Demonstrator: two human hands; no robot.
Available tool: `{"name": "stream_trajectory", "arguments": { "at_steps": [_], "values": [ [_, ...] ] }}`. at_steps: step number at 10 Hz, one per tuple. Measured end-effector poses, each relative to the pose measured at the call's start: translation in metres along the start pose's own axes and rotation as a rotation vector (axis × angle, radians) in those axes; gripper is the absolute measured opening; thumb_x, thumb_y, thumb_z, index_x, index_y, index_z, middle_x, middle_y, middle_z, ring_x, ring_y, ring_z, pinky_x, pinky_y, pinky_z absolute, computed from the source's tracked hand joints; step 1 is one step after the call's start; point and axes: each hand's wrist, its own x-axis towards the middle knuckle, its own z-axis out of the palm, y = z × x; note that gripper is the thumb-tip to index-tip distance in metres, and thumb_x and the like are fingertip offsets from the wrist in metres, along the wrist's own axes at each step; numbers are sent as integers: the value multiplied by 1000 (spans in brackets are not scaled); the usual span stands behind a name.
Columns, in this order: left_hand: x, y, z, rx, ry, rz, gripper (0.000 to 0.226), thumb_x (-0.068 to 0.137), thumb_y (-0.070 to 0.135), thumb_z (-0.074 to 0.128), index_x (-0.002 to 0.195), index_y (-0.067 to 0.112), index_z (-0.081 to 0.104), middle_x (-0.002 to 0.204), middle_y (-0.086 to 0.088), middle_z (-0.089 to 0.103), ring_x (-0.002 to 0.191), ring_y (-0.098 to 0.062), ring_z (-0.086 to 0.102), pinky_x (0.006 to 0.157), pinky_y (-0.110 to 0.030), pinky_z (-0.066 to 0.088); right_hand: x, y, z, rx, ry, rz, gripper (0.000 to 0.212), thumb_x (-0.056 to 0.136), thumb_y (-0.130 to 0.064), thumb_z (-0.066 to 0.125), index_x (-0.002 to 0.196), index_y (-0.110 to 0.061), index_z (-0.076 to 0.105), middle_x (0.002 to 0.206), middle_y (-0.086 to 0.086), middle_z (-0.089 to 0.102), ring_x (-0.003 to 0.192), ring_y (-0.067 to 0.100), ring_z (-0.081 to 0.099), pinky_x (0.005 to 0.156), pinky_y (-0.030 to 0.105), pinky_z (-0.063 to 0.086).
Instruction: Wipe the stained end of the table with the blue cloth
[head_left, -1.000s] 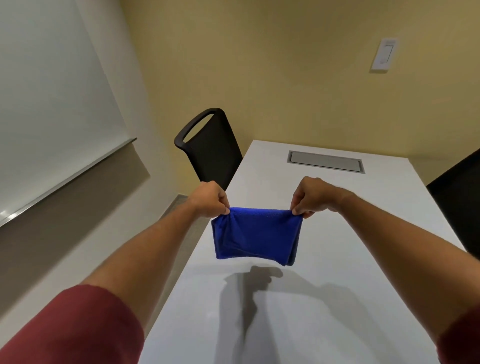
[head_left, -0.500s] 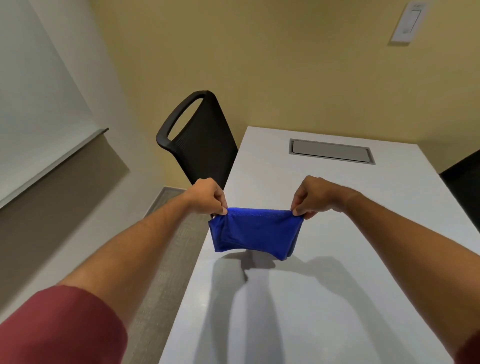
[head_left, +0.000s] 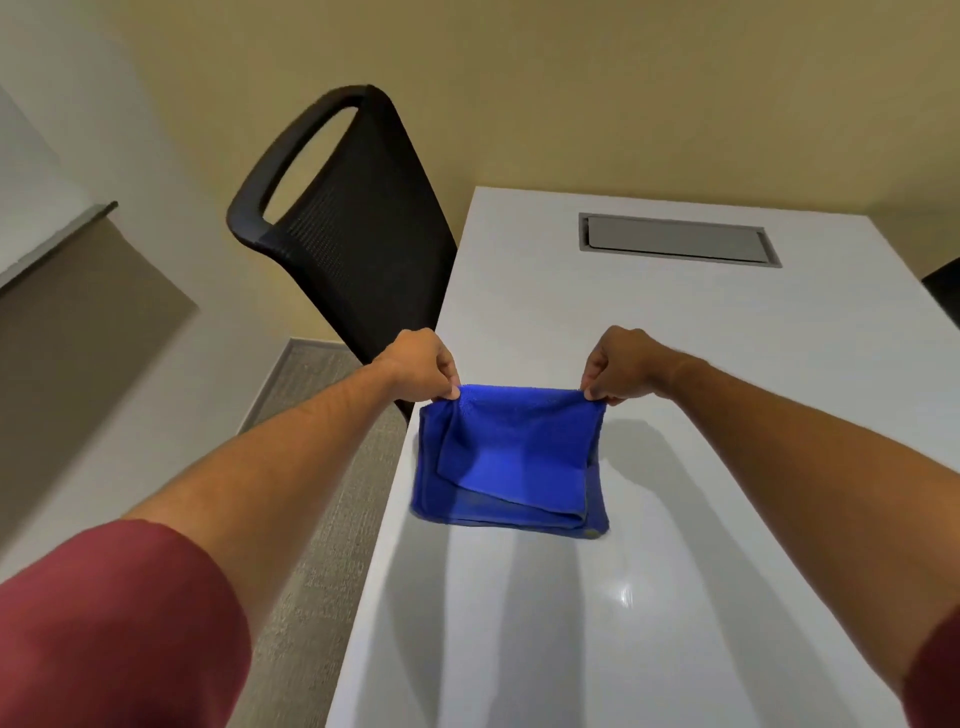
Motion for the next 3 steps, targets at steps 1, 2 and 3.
{"name": "stream_trajectory", "arguments": {
  "at_steps": [1,2,3],
  "values": [
    [22,-7,16,8,93,-13,5,81,16,77,78,21,76,80,4,70,82,-11,66,81,-33,59,19,7,12,-35,75,-9,13,80,0,66,82,-5,77,74,2,70,75,18,68,73,29,57],
    [39,-11,28,47,173,-31,8,84,19,74,78,25,74,83,4,69,85,-15,65,82,-37,58,36,13,32,-36,171,-15,17,82,2,63,86,-8,76,83,4,71,88,23,69,71,29,53],
    [44,-10,37,69,283,-20,11,86,23,72,97,21,74,101,-2,73,93,-20,67,85,-40,57,46,17,46,-28,285,10,22,87,-6,65,108,-7,72,107,12,72,100,29,67,82,34,55]
  ]
}}
